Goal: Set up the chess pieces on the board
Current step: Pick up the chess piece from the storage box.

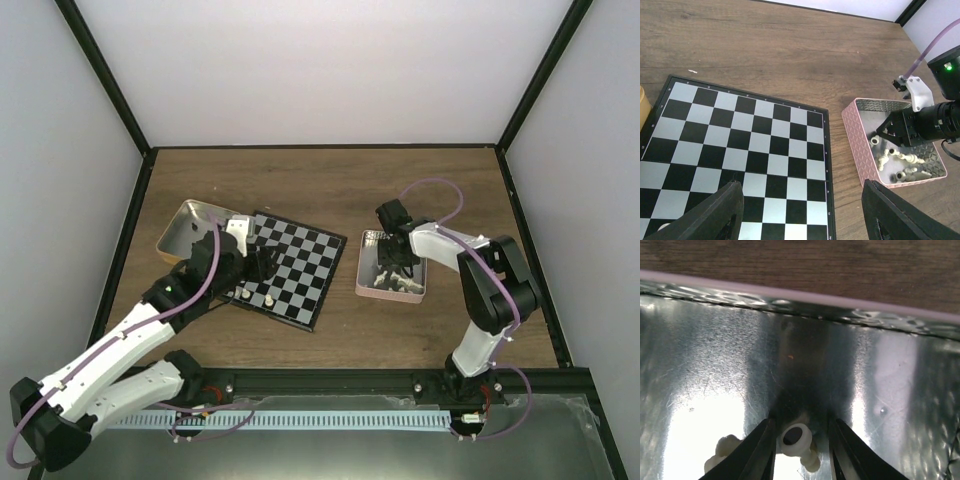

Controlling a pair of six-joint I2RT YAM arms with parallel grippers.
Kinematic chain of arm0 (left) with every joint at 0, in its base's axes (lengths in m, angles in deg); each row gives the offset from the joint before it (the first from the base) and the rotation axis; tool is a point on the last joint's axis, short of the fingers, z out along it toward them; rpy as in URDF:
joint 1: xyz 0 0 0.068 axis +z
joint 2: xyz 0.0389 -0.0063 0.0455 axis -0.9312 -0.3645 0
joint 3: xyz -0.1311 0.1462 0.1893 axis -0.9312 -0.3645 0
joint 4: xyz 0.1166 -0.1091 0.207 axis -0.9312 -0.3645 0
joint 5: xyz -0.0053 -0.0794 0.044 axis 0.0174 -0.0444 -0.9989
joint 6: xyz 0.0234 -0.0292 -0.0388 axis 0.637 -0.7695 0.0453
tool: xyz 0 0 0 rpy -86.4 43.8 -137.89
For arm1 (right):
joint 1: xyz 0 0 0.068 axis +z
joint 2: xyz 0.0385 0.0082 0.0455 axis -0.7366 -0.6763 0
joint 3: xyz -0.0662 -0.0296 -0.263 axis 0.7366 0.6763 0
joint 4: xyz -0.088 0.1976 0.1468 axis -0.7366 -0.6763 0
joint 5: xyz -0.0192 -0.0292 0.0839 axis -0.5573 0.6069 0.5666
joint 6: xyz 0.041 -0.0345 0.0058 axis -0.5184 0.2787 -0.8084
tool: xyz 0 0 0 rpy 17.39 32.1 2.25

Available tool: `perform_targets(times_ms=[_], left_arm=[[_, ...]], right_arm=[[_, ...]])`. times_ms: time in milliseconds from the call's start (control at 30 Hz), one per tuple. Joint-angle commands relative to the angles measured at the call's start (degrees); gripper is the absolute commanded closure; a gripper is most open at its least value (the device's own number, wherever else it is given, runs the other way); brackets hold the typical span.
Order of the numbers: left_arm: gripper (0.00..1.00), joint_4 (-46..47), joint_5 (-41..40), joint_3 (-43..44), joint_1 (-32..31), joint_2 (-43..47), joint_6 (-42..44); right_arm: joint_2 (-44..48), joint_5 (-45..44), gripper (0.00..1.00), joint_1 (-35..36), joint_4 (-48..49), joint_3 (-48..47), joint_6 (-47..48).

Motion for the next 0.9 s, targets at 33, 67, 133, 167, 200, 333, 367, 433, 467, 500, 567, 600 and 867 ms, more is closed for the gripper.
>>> perform_targets(times_ms=[33, 67, 133, 167, 200, 333, 367, 433, 467, 500, 567, 600, 867], left_arm=[[0.34, 2.05, 0.60, 0.58, 0.21, -0.44, 0.03], [0.33, 2.03, 0.60, 0.59, 0.22, -0.55, -0.01], [0.33, 2.03, 0.67, 0.66, 0.24, -0.73, -0.02], [0.33, 2.03, 0.68, 0.69, 0.25, -0.82, -0.02], [0.33, 2.08, 0.73, 0.72, 0.23, -0.84, -0.01], [0.33, 2.40, 0.64, 0.68, 0.26, -0.65, -0.38], [0.32, 2.77, 0.57, 0.59, 0.26, -0.55, -0.64], [0.31, 4.27, 0.92, 0.03, 0.23, 0.12, -1.00], [0.31, 5.45, 1.18, -0.77, 0.18, 0.57, -1.37], [0.30, 6.94, 1.51, -1.44, 0.14, 1.17, -1.86], [0.30, 10.78, 2.79, -3.49, 0.09, 2.26, -2.94], [0.30, 12.97, 3.56, -4.65, 0.03, 2.65, -3.74], [0.30, 31.20, 6.34, -12.05, -0.83, 0.46, -11.28]], right_arm=[[-1.06, -1.36, 0.72, -0.99, 0.66, -1.63, 0.56], [-1.02, -1.40, 0.74, -1.04, 0.77, -1.63, 0.23], [-0.88, -1.66, 0.81, -1.13, 0.59, -1.63, -0.12], [-0.69, -1.77, 0.84, -1.07, 0.66, -1.59, -0.47], [-0.48, -1.72, 0.86, -1.13, 0.73, -1.48, -0.74], [2.17, -1.37, 0.88, -1.16, 1.99, -0.75, -2.54], [3.36, -0.92, 0.88, -1.20, 2.66, -0.41, -3.67], [6.25, 0.48, 0.88, -1.17, 4.03, 0.30, -5.77], [8.43, 1.53, 0.88, -1.17, 4.75, 0.69, -7.17], [10.55, 2.94, 0.88, -1.15, 5.54, 1.11, -8.81], [14.93, 6.46, 0.88, -1.16, 7.48, 2.24, -13.12], [17.32, 9.40, 0.87, -1.13, 9.01, 3.03, -15.90], [27.38, 32.45, 0.85, 1.55, 29.35, 13.76, -45.30]])
